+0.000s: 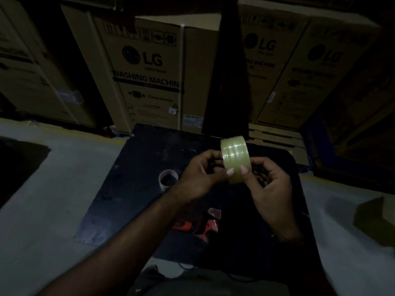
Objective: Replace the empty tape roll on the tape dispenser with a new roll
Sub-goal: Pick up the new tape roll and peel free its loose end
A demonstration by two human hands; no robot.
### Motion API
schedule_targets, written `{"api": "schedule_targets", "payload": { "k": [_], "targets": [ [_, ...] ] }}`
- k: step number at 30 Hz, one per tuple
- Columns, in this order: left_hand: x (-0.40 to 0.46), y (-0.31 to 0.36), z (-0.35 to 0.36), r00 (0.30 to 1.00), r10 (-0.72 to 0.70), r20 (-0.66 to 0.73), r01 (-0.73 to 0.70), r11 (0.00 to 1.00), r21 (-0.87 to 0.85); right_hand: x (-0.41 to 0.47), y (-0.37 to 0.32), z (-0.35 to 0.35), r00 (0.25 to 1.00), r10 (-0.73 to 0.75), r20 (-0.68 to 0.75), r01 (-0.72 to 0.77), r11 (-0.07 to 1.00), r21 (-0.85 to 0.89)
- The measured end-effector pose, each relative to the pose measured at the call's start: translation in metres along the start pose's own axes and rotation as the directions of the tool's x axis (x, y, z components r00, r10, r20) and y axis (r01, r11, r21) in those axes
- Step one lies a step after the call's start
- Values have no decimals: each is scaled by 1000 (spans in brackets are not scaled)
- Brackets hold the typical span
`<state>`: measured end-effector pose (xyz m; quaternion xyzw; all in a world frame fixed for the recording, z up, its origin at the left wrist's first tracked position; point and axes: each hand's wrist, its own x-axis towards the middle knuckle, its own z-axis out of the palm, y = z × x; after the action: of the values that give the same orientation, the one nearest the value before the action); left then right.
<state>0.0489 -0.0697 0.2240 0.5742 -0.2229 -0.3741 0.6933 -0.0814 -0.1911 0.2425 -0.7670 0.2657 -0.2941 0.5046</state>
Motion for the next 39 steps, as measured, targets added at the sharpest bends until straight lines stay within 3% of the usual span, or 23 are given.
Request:
{"api": "schedule_targets", "payload": {
  "k": [11, 24, 27, 33, 39],
  "targets": [
    [-23, 13, -12, 991, 122, 54, -127, 987, 97, 11, -30, 20, 994, -40, 102, 39, 999, 14],
    [-38, 13, -27, 985, 169, 30, -170, 933, 317, 12, -40, 43, 985, 57, 160, -76, 990, 117],
    [-40, 14, -28, 987, 158, 4, -154, 956, 248, 10, -39, 44, 975, 52, 214, -85, 986, 146],
    [-30, 32, -30, 992, 59, -111, -73, 989, -128, 8, -38, 41, 965, 17, 263, -59, 987, 151],
    [-28, 38, -29, 992, 99, -73, -105, 992, -75, 13, -43, 32, 968, -55, 244, 20, 989, 144]
  ]
}}
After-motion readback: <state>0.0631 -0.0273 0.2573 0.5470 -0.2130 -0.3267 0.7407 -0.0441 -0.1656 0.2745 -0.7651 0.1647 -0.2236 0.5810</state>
